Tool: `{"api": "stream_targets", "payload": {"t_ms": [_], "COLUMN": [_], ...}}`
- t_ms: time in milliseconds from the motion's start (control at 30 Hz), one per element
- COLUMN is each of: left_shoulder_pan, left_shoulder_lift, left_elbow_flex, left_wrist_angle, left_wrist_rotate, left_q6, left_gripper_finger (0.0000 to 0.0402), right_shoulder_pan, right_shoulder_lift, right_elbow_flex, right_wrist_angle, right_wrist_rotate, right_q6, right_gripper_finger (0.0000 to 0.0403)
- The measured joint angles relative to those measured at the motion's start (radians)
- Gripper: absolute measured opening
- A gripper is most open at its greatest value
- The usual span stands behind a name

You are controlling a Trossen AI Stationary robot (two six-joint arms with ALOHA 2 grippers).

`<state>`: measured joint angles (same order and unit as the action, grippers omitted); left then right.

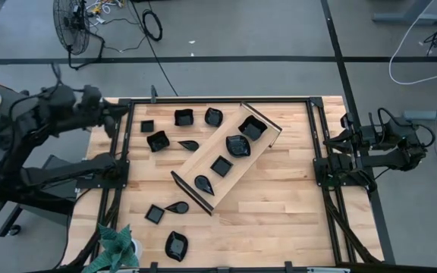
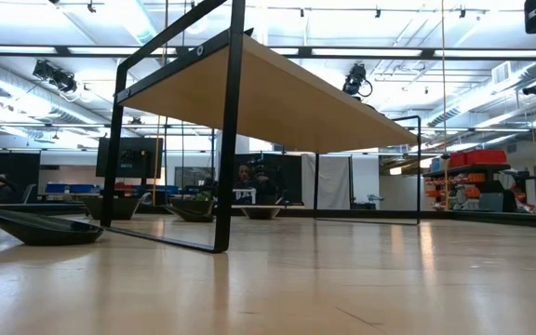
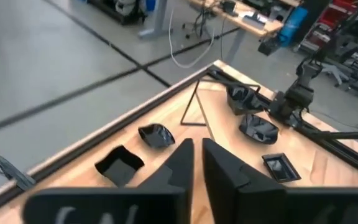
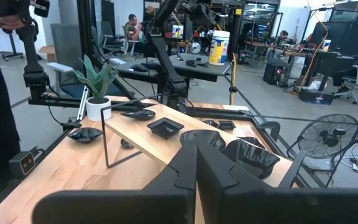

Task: Pick & Place Mini shaped plates
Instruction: Stack the black wave square shaped bowl on top of the black wave square shaped bowl on the shelf

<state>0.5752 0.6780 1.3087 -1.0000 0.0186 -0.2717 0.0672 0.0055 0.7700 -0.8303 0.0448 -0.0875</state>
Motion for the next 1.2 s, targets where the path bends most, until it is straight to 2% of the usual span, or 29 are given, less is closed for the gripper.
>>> {"api": "stream_targets", "payload": {"t_ms": [267, 433, 600, 833, 1200], "left_shoulder_pan": [0.086, 0.096, 0.096, 0.096, 0.095], "left_shoulder_lift": [0.12, 0.204, 0.285, 0.386, 0.586], "left_elbow_flex": [0.0, 0.0, 0.0, 0.0, 0.0], "left_wrist_angle": [0.0, 0.0, 0.0, -0.014, -0.012], "left_wrist_rotate": [0.031, 0.028, 0.018, 0.017, 0.001], "left_q6": [-0.036, -0.068, -0.117, -0.123, -0.115], "left_gripper_finger": [0.0134, 0.0189, 0.0227, 0.0247, 0.0248], "right_shoulder_pan": [0.0, 0.0, 0.0, 0.0, 0.0], "right_shoulder_lift": [0.0, 0.0, 0.0, 0.0, 0.0], "right_elbow_flex": [0.0, -0.001, -0.001, -0.001, -0.001], "right_wrist_angle": [0.0, 0.0, 0.0, 0.0, 0.0], "right_wrist_rotate": [0.0, 0.0, 0.0, 0.0, 0.0], "right_q6": [0.0, 0.0, 0.0, 0.0, 0.0], "right_gripper_finger": [0.001, 0.001, 0.001, 0.001, 0.001]}}
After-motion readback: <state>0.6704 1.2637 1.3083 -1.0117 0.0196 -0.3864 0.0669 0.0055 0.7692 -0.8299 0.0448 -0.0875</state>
